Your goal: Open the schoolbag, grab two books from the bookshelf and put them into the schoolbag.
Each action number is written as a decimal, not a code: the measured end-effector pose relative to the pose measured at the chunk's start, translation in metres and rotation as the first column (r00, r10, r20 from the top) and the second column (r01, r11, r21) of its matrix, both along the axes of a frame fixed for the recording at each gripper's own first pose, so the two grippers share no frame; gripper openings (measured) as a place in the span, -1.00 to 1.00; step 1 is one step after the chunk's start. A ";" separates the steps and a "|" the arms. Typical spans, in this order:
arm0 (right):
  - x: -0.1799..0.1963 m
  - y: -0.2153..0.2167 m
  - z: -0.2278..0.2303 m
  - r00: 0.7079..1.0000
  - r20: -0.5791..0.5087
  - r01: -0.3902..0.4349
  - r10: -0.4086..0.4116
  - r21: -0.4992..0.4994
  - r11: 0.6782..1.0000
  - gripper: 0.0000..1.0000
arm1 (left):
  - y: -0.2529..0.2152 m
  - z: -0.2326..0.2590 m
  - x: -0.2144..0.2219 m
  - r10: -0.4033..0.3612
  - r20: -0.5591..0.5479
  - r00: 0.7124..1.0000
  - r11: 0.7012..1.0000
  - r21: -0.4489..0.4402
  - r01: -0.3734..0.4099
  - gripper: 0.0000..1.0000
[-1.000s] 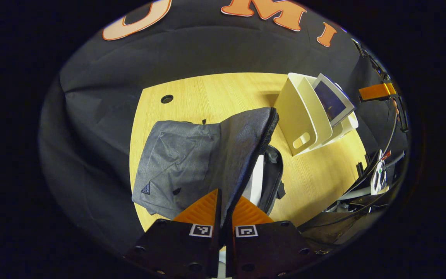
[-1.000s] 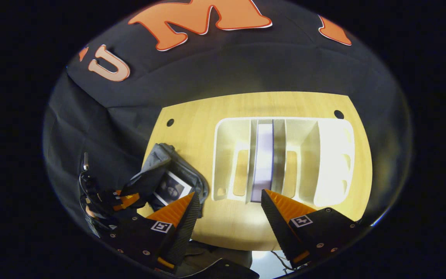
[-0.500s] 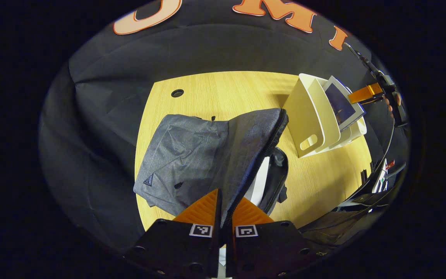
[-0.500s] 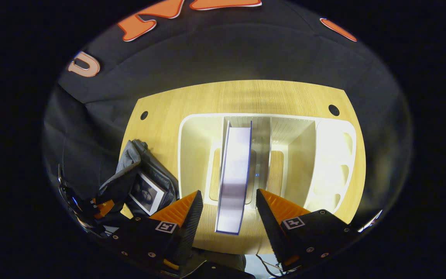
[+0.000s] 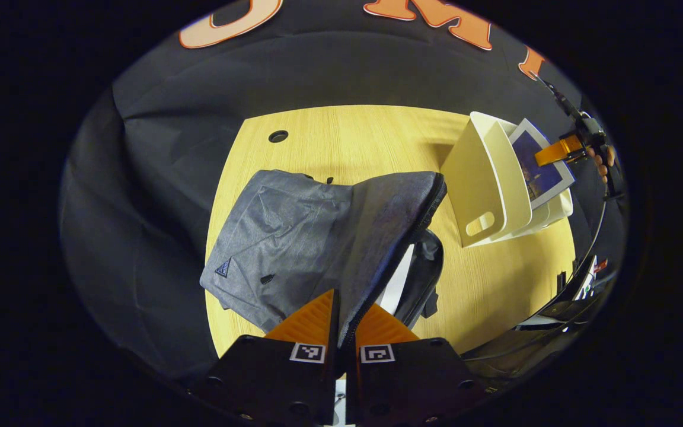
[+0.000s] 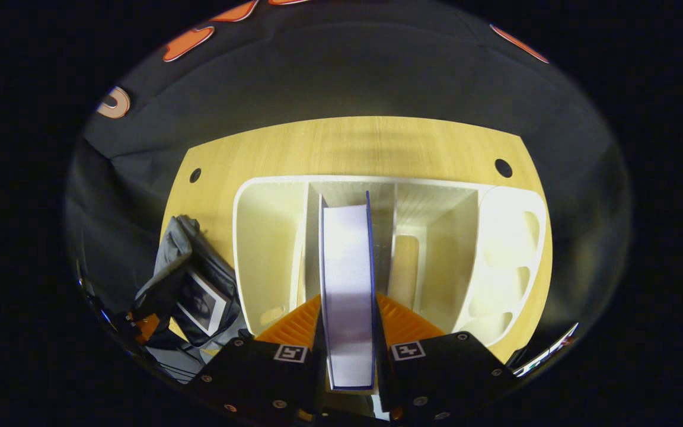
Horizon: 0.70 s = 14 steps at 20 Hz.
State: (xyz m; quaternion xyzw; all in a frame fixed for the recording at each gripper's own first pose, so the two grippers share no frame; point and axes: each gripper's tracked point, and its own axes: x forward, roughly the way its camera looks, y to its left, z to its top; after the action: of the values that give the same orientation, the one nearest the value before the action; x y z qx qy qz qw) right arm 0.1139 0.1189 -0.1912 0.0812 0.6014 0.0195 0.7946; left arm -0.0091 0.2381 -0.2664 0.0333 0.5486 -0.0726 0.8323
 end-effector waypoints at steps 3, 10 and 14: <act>-0.005 0.000 0.009 0.999 0.004 0.033 -0.033 0.040 0.999 -0.31 | 0.001 0.001 0.002 -0.015 0.004 1.000 1.000 0.004 0.015 -0.85; -0.025 0.005 0.052 0.985 0.087 0.142 -0.146 0.056 0.988 -0.33 | -0.001 -0.006 0.004 -0.104 0.020 0.994 0.991 -0.076 0.106 -0.85; -0.050 0.010 0.074 0.967 0.123 0.221 -0.225 0.041 0.974 -0.34 | 0.001 -0.012 0.005 -0.178 0.025 0.984 0.975 -0.127 0.180 -0.84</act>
State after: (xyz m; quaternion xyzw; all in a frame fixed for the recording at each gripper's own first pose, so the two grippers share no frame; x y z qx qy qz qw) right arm 0.0639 0.1293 -0.1170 0.1578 0.5366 -0.0567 0.8270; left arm -0.0042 0.2389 -0.2782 0.0291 0.5318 -0.1821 0.8265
